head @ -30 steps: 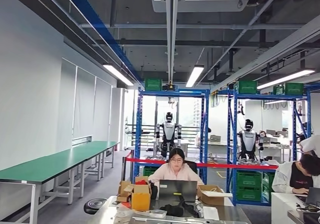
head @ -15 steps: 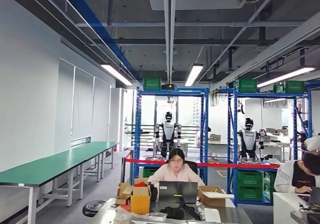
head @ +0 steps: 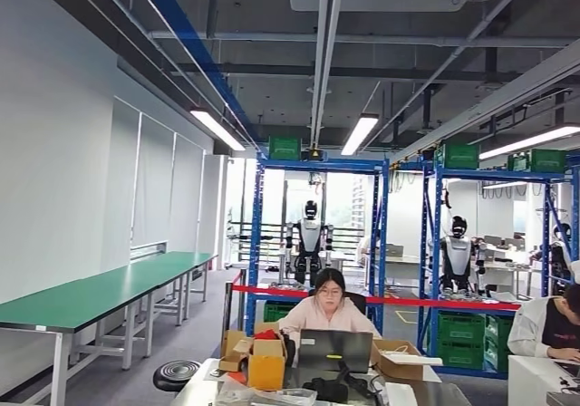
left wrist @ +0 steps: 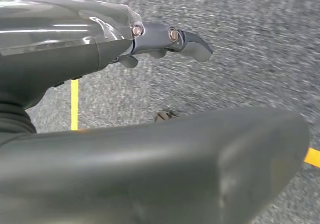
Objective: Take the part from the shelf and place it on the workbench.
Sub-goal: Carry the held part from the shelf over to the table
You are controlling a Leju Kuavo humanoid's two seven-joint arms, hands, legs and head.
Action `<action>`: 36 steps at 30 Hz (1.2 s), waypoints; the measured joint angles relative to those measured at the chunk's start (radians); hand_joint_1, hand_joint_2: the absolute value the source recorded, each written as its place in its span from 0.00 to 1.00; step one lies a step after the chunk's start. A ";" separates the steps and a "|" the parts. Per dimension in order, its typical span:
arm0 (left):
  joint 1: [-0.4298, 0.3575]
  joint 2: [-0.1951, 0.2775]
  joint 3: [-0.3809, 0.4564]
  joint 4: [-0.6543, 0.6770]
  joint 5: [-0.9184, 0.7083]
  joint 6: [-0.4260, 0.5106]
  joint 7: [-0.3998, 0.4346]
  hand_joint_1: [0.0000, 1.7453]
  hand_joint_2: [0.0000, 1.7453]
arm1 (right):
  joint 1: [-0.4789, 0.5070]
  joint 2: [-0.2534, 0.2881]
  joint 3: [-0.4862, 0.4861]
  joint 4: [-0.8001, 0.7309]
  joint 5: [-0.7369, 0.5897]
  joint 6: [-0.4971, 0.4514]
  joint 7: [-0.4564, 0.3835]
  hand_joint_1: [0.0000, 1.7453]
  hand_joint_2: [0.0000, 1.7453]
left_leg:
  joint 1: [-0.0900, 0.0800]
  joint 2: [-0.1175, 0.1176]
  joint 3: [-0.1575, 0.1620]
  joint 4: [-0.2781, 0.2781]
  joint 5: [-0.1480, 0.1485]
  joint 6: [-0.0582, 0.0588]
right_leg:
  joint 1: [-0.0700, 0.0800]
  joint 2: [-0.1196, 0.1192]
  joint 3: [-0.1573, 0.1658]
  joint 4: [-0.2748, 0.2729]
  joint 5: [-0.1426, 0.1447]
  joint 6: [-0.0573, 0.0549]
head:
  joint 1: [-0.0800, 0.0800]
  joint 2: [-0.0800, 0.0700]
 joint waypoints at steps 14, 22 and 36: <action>0.006 0.003 0.000 0.001 -0.007 -0.001 -0.006 0.00 1.00 | 0.010 0.012 -0.003 -0.001 -0.014 0.011 0.005 1.00 1.00 | 0.030 -0.008 -0.108 0.179 -0.052 -0.070 | -0.028 0.075 0.129 -0.156 0.007 -0.009 | -0.001 0.000; 0.006 0.008 0.000 0.002 -0.008 -0.001 -0.007 0.00 1.00 | 0.016 0.013 -0.008 0.002 -0.021 0.012 0.009 1.00 1.00 | 0.040 -0.044 -0.056 0.007 0.037 -0.043 | -0.055 0.108 0.131 -0.100 -0.046 0.049 | -0.003 0.001; 0.003 0.009 0.000 0.002 -0.009 -0.001 -0.011 0.00 1.00 | 0.017 0.013 -0.021 0.000 0.006 -0.004 0.009 1.00 1.00 | 0.024 0.002 0.038 -0.008 -0.019 -0.046 | -0.027 0.028 0.046 -0.096 0.004 0.010 | -0.002 0.000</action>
